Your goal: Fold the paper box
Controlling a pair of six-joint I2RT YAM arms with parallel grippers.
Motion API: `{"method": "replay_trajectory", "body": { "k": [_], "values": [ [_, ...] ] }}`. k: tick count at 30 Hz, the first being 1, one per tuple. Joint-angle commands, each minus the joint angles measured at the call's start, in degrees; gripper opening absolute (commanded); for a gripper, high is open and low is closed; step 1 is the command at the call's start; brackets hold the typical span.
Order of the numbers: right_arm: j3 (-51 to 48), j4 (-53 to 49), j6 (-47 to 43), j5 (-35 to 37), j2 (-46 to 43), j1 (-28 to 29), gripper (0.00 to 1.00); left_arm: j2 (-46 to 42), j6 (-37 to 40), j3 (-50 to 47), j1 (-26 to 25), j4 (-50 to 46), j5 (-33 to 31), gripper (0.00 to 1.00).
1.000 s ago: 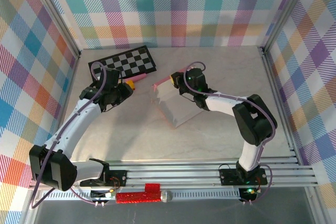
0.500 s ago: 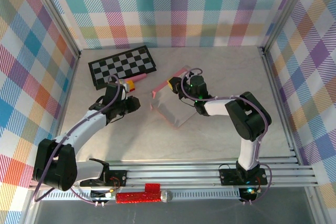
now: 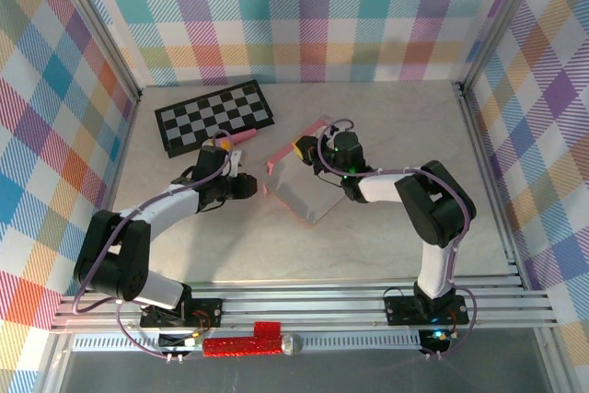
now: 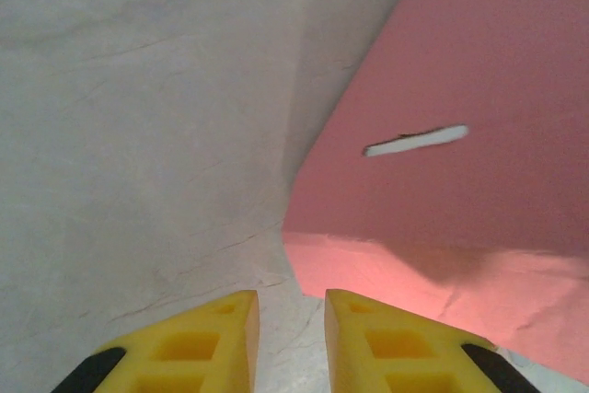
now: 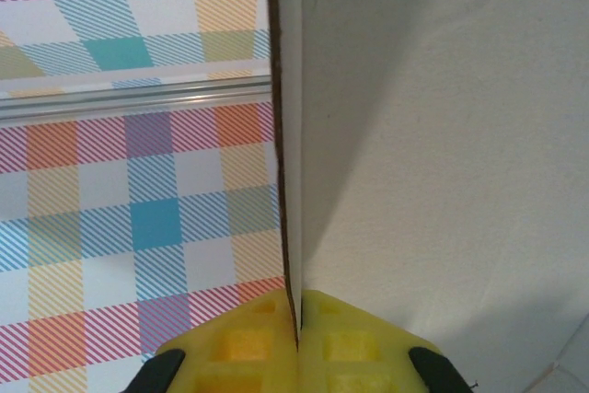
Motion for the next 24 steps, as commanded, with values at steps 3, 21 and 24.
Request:
{"method": "replay_trajectory", "body": {
  "k": [3, 21, 24],
  "values": [
    [2.4, -2.8, -1.2, -1.6, 1.2, -0.2, 0.00, 1.0, 8.1, 0.8, -1.2, 6.0, 3.4, 0.26],
    [4.0, -4.1, -0.2, -1.6, 1.8, -0.2, 0.00, 2.9, 10.4, 0.7, -5.7, 11.6, 2.8, 0.29],
    [4.0, -4.2, 0.0, -1.8, 1.8, -0.2, 0.00, 3.5, 10.4, 1.3, -6.1, 11.5, 0.7, 0.29]
  ]
}}
